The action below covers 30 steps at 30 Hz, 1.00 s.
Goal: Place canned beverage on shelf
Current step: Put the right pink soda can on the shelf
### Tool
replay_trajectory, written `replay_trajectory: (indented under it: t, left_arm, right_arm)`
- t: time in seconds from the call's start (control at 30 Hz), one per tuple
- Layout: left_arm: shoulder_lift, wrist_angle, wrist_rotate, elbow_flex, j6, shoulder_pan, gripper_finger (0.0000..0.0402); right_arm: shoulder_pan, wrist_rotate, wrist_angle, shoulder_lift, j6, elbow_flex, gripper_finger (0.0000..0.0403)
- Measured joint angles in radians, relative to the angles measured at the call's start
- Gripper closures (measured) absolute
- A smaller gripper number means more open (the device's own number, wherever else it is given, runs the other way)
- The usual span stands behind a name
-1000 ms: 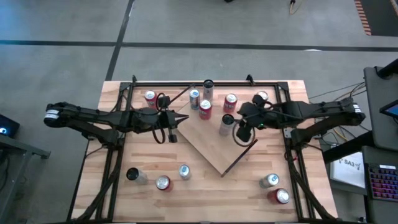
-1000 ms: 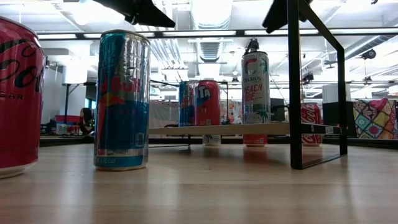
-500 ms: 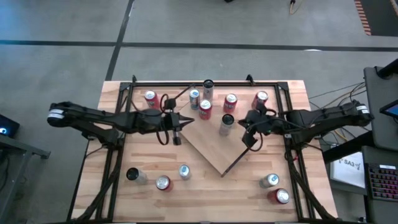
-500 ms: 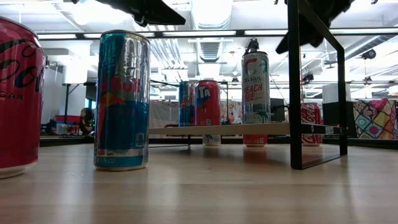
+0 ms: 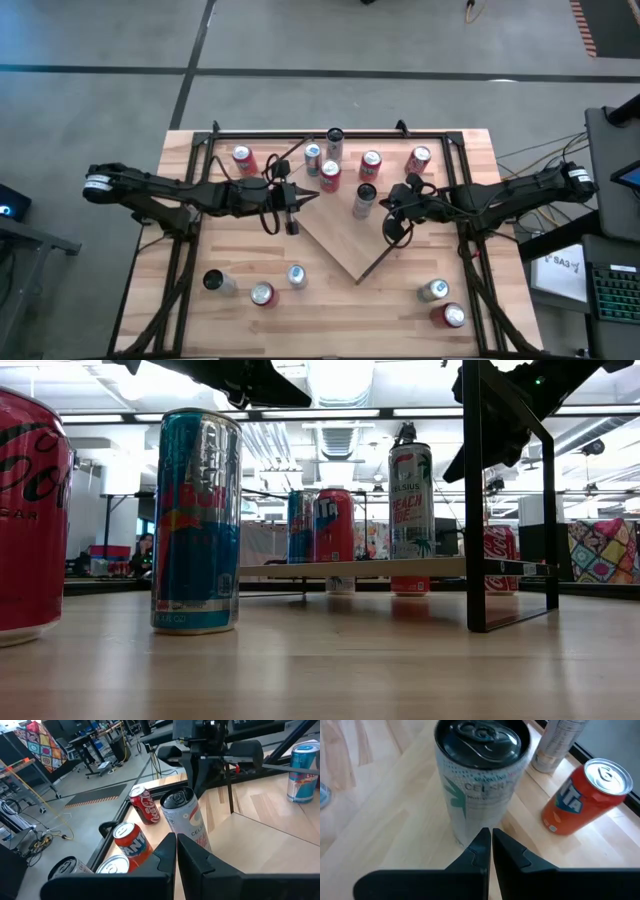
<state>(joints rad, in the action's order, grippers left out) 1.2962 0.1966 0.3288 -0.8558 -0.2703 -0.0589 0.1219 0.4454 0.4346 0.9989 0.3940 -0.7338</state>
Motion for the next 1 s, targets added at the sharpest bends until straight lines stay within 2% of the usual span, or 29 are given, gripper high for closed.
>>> replay_trajectory:
  t: [0.57, 1.0]
  left_arm:
    - [0.000, 0.004, 0.001, 0.000, -0.001, 0.000, 0.0402]
    - [0.000, 0.004, 0.001, 0.000, -0.005, 0.000, 0.0402]
  right_arm:
    - [-0.002, 0.009, -0.066, 0.079, -0.017, 0.000, 0.0394]
    - [-0.002, -0.001, -0.077, 0.081, -0.030, 0.000, 0.0394]
